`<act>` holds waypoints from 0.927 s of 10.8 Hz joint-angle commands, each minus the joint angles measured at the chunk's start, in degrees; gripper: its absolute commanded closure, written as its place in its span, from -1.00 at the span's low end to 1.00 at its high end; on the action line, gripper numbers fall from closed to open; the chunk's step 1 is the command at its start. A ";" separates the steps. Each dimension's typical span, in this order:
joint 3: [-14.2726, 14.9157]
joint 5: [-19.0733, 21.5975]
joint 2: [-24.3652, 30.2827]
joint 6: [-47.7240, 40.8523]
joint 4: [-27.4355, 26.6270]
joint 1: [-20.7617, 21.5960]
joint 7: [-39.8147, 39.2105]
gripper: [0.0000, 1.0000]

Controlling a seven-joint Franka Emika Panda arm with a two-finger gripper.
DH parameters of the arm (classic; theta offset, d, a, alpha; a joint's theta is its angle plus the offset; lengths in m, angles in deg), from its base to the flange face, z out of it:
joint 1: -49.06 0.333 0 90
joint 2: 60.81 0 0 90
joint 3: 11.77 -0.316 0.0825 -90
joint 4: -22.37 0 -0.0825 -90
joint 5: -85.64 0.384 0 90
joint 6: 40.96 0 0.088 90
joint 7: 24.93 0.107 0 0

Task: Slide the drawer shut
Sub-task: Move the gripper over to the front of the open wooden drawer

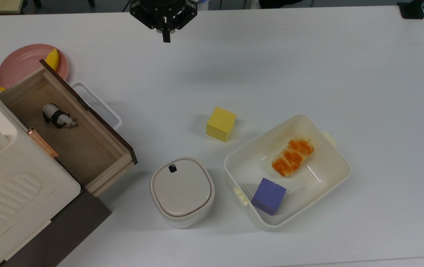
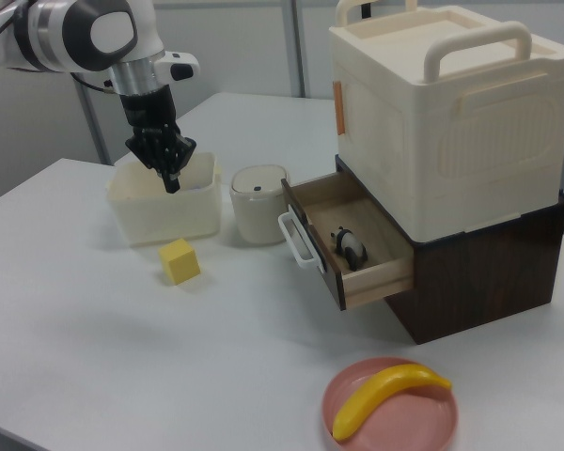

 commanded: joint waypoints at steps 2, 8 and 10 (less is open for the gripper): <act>0.75 1.30 0.72 -0.87 -0.90 0.82 -0.26 1.00; 1.45 1.22 -5.42 2.46 1.47 -2.25 2.81 1.00; 1.45 1.22 -6.65 3.87 1.12 -4.53 3.34 1.00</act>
